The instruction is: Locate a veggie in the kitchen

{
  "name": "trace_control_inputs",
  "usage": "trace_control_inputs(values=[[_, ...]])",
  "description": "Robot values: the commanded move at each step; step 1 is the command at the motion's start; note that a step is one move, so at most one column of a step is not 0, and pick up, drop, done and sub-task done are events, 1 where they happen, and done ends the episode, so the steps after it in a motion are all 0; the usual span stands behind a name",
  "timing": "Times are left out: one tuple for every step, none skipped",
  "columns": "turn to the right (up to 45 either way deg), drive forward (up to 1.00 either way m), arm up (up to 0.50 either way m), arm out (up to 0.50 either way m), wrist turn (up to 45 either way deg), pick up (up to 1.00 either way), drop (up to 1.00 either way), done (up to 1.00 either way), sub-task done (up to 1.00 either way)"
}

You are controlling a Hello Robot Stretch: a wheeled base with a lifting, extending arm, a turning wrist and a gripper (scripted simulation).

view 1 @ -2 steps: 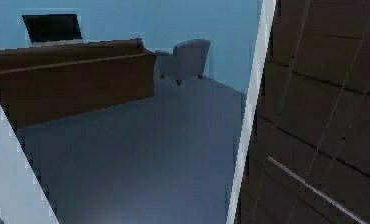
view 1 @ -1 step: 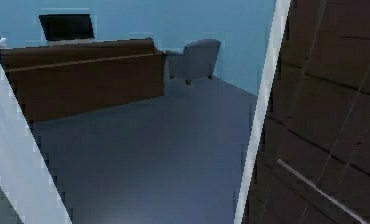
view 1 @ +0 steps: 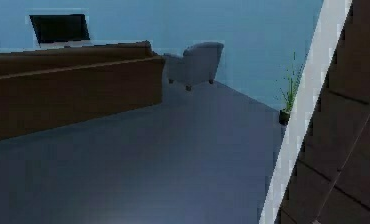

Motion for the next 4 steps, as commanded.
trace_control_inputs(values=[[0.0,0.35,0.00,0.00,0.0,0.00,0.00,0.00,0.00],[-9.0,0.00,0.00,0.00,0.0,0.00,0.00,0.00,0.00],[0.0,0.25,0.00,0.00,0.0,0.00,0.00,0.00,0.00],[-45.0,0.00,0.00,0.00,0.0,0.00,0.00,0.00,0.00]])
